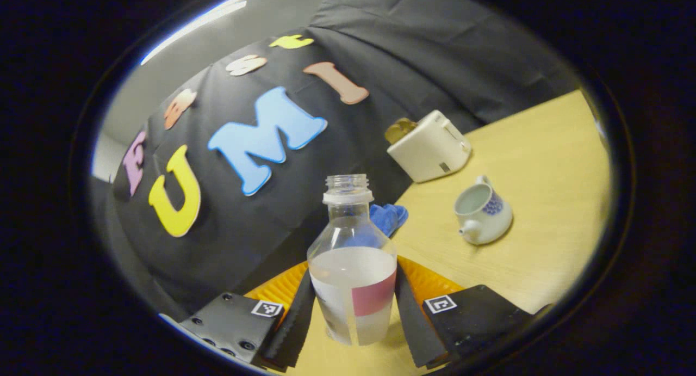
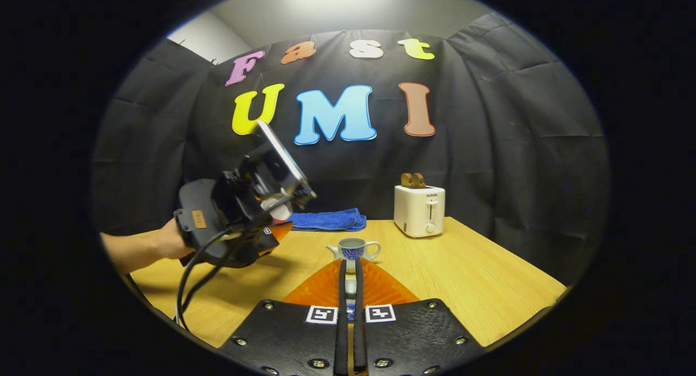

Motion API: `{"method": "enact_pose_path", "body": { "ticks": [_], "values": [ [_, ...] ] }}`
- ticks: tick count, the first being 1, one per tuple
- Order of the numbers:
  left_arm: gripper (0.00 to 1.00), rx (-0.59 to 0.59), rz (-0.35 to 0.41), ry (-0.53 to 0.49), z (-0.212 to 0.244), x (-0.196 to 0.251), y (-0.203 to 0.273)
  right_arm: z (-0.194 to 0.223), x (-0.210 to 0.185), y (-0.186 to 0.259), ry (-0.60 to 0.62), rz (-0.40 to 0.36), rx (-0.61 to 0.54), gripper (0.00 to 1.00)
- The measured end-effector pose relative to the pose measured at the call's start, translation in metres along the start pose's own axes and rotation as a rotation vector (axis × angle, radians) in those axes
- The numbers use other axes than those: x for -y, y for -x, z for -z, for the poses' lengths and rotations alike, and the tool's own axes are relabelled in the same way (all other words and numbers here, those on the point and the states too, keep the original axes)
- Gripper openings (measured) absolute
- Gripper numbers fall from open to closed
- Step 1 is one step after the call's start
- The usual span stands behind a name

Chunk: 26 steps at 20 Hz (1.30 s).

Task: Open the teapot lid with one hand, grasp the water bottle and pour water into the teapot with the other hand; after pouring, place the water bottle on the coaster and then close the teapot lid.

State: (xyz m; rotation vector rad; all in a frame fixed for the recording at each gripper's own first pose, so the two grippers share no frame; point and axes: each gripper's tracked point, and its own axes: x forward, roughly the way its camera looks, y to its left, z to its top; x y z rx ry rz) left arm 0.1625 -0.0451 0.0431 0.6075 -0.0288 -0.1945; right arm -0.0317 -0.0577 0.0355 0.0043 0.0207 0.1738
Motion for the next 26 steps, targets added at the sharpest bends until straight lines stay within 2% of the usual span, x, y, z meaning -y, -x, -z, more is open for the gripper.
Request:
{"method": "enact_pose_path", "body": {
  "ticks": [5, 7, 10, 19, 26],
  "values": [
    [0.87, -0.011, -0.06, 0.406, 0.038, -0.039, 0.023, -0.008, -0.014, -0.037, -0.013, -0.034, 0.017, 0.05],
    [0.87, -0.01, -0.092, 0.529, 0.059, -0.063, 0.023, -0.011, -0.018, -0.05, -0.019, -0.034, 0.031, 0.05],
    [0.86, -0.009, -0.112, 0.626, 0.077, -0.081, 0.015, -0.005, -0.022, -0.063, -0.02, -0.042, 0.026, 0.04],
    [0.87, -0.005, -0.131, 0.662, 0.096, -0.109, -0.037, 0.009, -0.013, -0.072, -0.049, -0.03, -0.009, 0.04],
    [0.86, -0.029, -0.142, 0.565, 0.111, -0.111, -0.079, 0.004, -0.013, -0.069, -0.025, -0.026, -0.003, 0.05]
  ]
}}
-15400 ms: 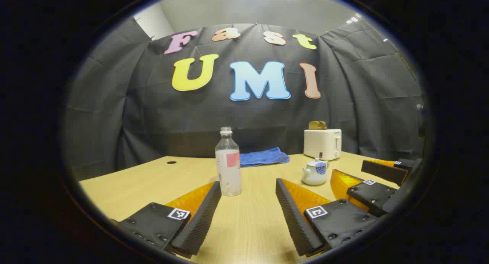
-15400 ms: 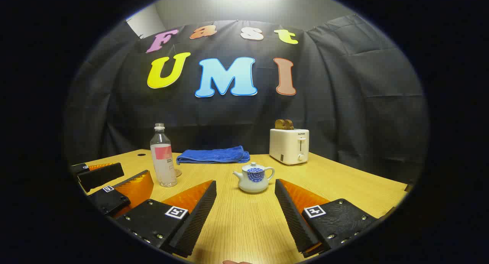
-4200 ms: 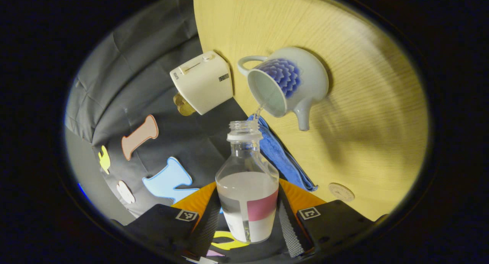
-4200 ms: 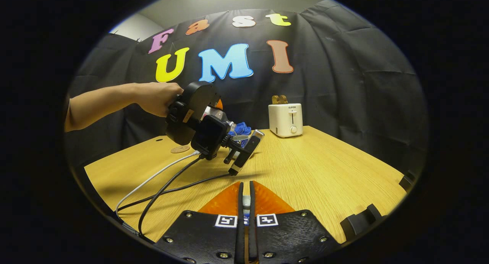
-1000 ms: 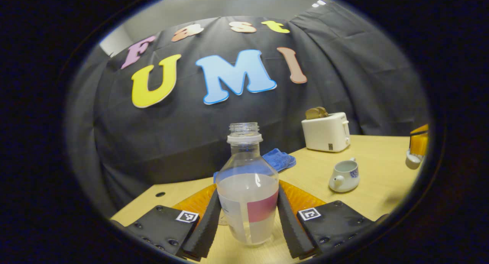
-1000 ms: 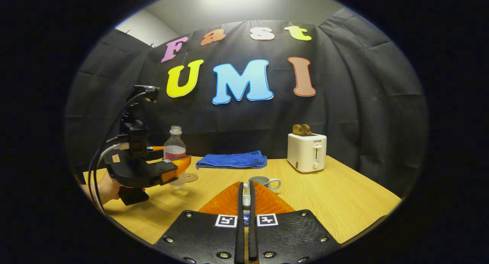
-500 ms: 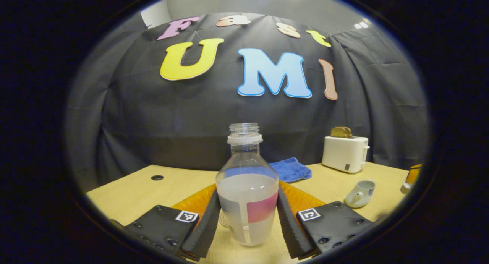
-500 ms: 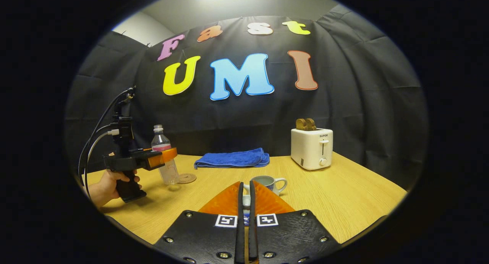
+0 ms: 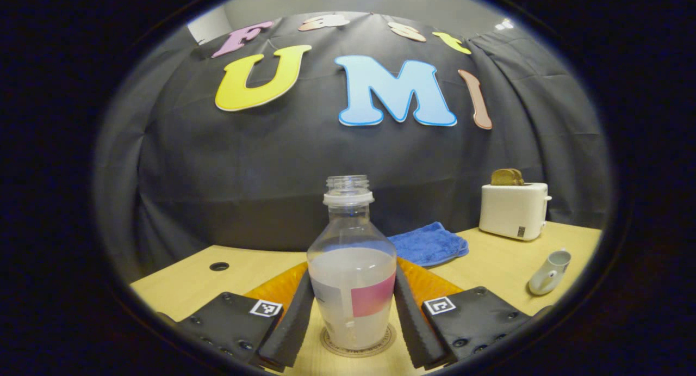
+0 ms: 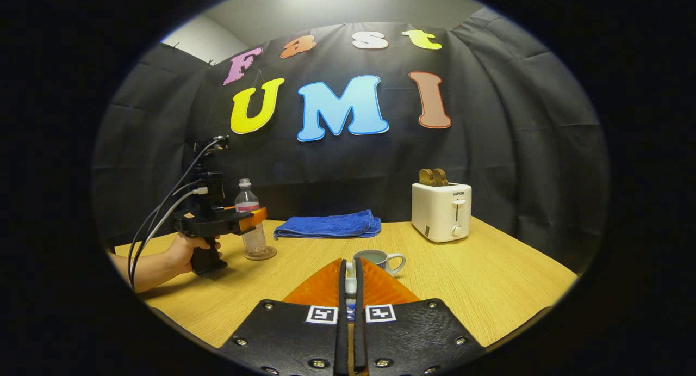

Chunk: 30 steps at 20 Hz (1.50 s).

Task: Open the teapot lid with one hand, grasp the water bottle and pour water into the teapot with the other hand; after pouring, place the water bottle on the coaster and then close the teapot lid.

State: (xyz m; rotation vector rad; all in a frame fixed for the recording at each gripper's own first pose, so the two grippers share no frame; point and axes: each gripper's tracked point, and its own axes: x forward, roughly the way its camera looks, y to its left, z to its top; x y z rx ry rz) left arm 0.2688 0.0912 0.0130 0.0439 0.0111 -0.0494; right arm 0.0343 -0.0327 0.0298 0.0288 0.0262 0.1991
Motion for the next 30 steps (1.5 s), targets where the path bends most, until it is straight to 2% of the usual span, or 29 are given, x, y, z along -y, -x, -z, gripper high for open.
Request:
{"method": "enact_pose_path", "body": {
  "ticks": [12, 14, 16, 24, 27, 30],
  "values": [
    [0.88, -0.021, -0.004, 0.008, 0.012, -0.003, -0.006, -0.003, -0.003, 0.002, 0.016, -0.004, 0.001, 0.04],
    [0.94, -0.021, -0.02, 0.008, 0.011, -0.008, -0.006, -0.003, -0.005, 0.003, 0.019, -0.007, 0.001, 0.05],
    [1.0, -0.01, -0.018, 0.017, 0.003, -0.008, 0.002, -0.006, -0.008, 0.004, 0.02, -0.015, 0.009, 0.04],
    [1.0, 0.003, -0.009, -0.006, -0.005, 0.007, 0.043, -0.015, -0.012, 0.014, 0.015, -0.029, 0.037, 0.05],
    [1.0, 0.057, -0.014, -0.005, -0.021, 0.003, 0.067, -0.015, -0.011, 0.007, 0.009, -0.032, 0.036, 0.05],
    [1.0, 0.051, -0.017, -0.01, -0.023, -0.001, 0.074, -0.019, -0.016, 0.005, 0.007, -0.043, 0.043, 0.04]
  ]
}}
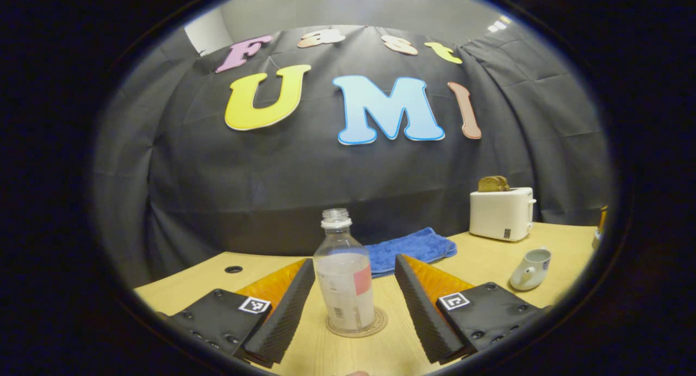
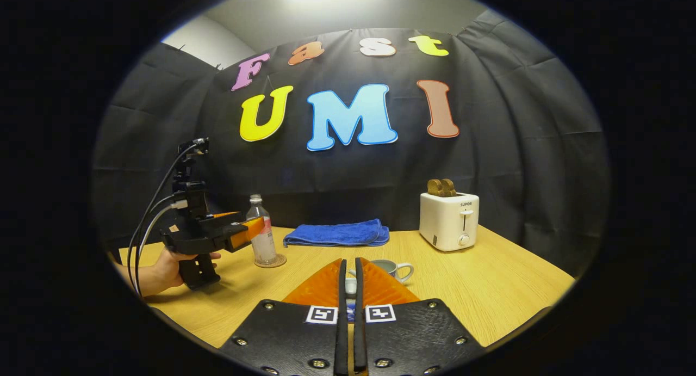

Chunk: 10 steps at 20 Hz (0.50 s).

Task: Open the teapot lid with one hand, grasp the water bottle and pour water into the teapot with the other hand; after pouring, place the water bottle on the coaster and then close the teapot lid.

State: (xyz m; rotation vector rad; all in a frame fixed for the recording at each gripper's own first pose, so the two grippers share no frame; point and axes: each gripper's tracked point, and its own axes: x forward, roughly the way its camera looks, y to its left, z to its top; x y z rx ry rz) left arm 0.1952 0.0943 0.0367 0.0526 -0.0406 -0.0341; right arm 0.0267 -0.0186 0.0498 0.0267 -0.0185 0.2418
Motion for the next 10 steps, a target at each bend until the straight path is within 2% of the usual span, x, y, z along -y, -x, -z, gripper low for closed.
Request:
{"method": "enact_pose_path", "body": {
  "ticks": [4, 10],
  "values": [
    [1.0, -0.029, -0.005, 0.037, 0.007, -0.001, 0.023, -0.007, 0.005, -0.015, -0.004, 0.008, 0.026, 0.05],
    [1.0, -0.012, -0.02, 0.036, 0.003, 0.011, 0.071, -0.012, 0.032, -0.08, 0.029, 0.078, 0.048, 0.04]
  ]
}}
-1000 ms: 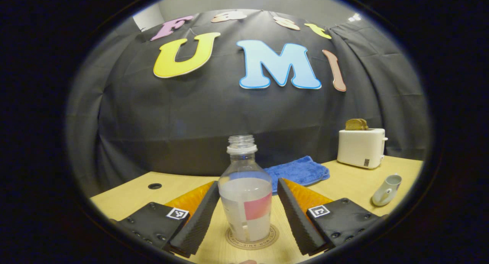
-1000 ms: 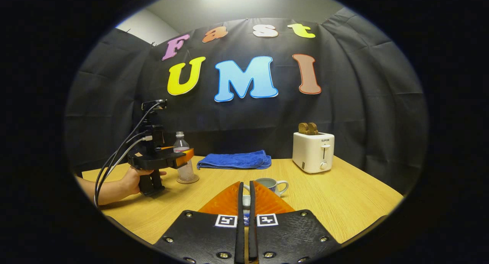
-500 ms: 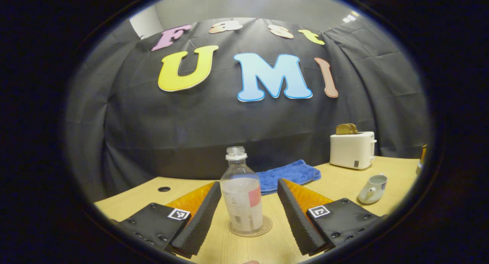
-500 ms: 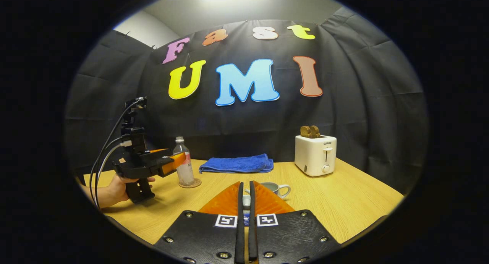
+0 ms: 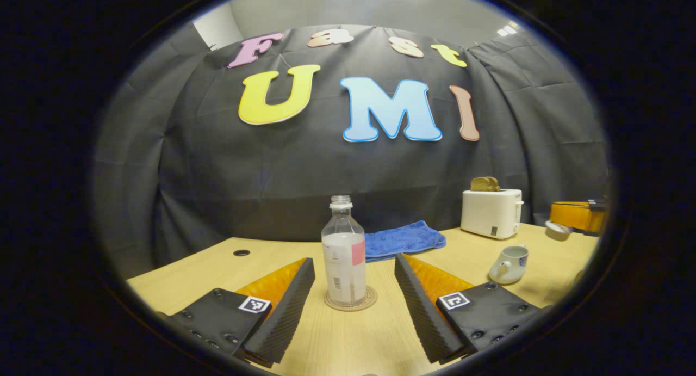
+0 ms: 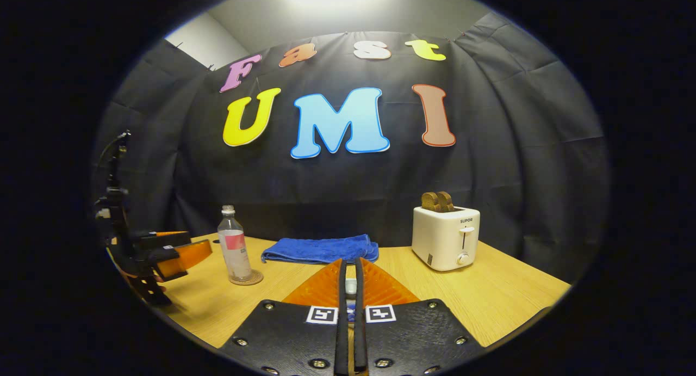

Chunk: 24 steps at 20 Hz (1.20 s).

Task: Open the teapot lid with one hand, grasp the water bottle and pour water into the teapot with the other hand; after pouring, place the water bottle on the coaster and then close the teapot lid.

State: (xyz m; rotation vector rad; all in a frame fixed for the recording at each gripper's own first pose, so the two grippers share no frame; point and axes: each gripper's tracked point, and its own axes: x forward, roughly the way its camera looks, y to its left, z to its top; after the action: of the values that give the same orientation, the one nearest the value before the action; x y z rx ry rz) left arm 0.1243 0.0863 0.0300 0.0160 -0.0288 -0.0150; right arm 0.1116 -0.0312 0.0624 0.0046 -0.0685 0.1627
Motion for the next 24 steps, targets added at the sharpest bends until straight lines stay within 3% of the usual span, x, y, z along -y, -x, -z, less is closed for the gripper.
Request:
{"method": "enact_pose_path", "body": {
  "ticks": [6, 11, 16, 24],
  "values": [
    [1.0, 0.047, 0.023, -0.014, -0.002, 0.02, 0.026, 0.023, 0.013, -0.041, -0.001, 0.074, -0.05, 0.04],
    [1.0, 0.041, 0.047, 0.033, 0.007, 0.023, 0.027, 0.034, 0.017, -0.058, 0.061, 0.097, -0.065, 0.04],
    [1.0, 0.035, 0.047, 0.08, 0.009, 0.016, 0.029, 0.05, 0.017, -0.064, 0.061, 0.092, -0.099, 0.05],
    [1.0, 0.031, 0.059, 0.033, 0.013, 0.027, 0.03, 0.06, 0.016, -0.071, 0.044, 0.078, -0.105, 0.04]
  ]
}}
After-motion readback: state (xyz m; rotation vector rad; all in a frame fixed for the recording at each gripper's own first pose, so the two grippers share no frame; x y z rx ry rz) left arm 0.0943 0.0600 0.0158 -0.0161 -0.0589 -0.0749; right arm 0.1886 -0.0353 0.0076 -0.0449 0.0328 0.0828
